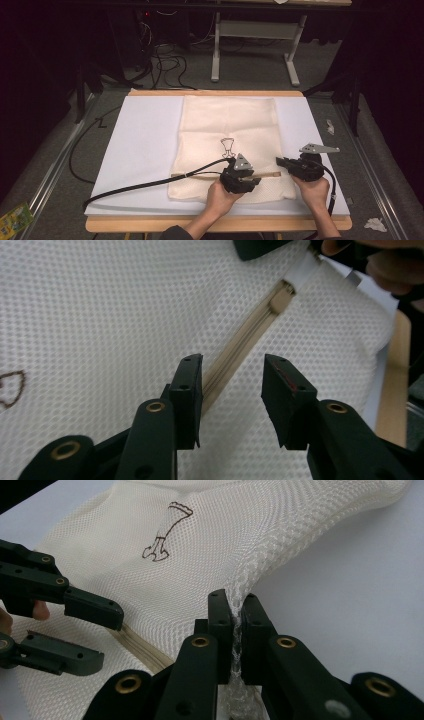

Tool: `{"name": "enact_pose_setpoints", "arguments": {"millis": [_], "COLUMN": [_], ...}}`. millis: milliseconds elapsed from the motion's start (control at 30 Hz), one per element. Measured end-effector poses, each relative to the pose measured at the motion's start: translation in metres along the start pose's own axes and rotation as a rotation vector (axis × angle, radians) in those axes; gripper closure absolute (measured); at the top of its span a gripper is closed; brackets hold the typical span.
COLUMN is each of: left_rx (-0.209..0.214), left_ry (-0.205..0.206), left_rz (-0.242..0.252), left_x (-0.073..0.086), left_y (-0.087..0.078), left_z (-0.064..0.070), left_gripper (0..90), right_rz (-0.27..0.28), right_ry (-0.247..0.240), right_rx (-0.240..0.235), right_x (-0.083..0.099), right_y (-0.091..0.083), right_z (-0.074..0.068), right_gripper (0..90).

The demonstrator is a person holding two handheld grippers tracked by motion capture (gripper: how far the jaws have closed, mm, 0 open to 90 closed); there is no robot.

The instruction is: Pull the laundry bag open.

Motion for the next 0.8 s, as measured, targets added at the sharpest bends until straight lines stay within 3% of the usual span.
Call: {"name": "enact_pose_setpoints", "arguments": {"millis": [233,400,567,800], "left_rx": [0.006,0.013,0.013,0.023], "left_ry": [0.044,0.060,0.041,0.058], "left_rz": [0.006,-0.016,-0.010,-0.014], "left_x": [-0.008,-0.006,-0.010,-0.014], "left_y": [0.003,0.008,0.011,0.015], "left_z": [0.008,0.014,0.012,0.019], "left_gripper": [63.0,64.8,64.9,65.4], "right_rz": [0.003,0.007,0.003,0.006], "right_ry": [-0.009,-0.007,-0.011,-0.013], "right_rx": [-0.009,-0.022,-0.027,-0.034], "right_x": [-0.004,-0.005,-0.007,-0.009], "right_y": [0.000,0.002,0.005,0.004], "right_z": [-0.003,-0.006,-0.009,-0.012], "right_gripper": [87.6,87.7,87.8,87.8]}}
Point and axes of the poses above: each handheld gripper's, and its own axes: y roughly forward along the jaws, x roughly out of its underside, z roughly to its right, the point moved 9 cm from there along y, roughly forward along the jaws, and after that the axes turned 12 degrees about -x, right-handed, at the moved point
